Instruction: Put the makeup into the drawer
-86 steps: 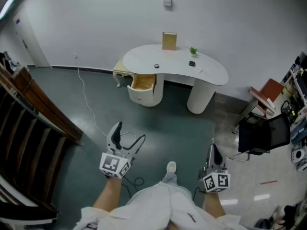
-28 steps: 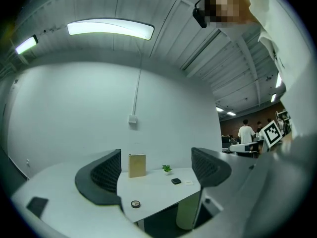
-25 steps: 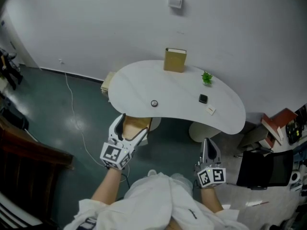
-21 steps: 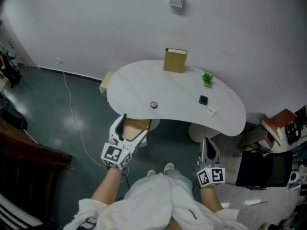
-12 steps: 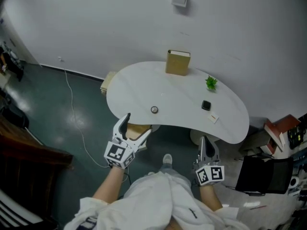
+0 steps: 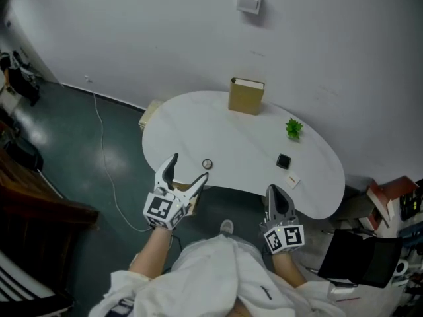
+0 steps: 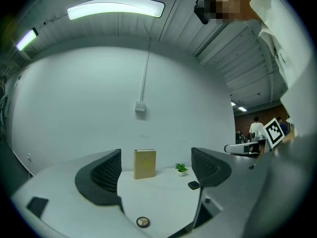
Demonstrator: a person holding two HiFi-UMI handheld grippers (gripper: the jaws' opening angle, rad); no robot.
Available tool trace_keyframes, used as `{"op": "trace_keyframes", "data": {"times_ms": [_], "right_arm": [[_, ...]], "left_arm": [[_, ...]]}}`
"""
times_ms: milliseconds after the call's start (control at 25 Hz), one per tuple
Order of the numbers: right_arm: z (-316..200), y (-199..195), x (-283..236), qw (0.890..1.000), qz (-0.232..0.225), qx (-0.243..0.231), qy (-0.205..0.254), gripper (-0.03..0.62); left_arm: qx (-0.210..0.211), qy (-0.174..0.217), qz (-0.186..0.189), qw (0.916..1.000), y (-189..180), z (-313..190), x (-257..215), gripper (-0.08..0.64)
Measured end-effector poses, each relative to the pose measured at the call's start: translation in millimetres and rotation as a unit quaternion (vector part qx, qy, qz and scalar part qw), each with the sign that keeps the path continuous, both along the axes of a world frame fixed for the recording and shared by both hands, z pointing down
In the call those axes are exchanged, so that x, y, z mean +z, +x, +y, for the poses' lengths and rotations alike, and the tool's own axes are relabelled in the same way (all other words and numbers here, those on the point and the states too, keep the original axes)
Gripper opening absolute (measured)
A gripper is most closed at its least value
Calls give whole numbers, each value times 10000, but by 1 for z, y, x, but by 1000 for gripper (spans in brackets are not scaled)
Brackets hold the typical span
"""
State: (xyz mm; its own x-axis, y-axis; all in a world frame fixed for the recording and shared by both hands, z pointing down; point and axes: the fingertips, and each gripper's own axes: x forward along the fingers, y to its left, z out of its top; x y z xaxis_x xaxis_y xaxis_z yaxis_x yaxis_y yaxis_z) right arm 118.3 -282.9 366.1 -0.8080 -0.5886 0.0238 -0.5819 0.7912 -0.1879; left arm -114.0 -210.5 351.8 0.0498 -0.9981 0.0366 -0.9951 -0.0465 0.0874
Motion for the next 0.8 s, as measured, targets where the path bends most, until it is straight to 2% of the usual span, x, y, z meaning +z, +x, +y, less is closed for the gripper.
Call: {"op": "trace_keyframes", "data": {"times_ms": [320, 600, 800], "right_arm": [[-44, -20, 19, 9987, 131, -446, -183, 17], [-56, -42, 38, 9976, 272, -549, -307, 17], [-52, -72, 50, 9961, 380, -710, -363, 17]], "left_arm": [[-273, -145, -81, 9995, -4, -39, 13, 423], [-193, -333, -28, 9993, -14, -50, 38, 423], [-144, -552, -63, 9984, -22, -52, 53, 423]]}}
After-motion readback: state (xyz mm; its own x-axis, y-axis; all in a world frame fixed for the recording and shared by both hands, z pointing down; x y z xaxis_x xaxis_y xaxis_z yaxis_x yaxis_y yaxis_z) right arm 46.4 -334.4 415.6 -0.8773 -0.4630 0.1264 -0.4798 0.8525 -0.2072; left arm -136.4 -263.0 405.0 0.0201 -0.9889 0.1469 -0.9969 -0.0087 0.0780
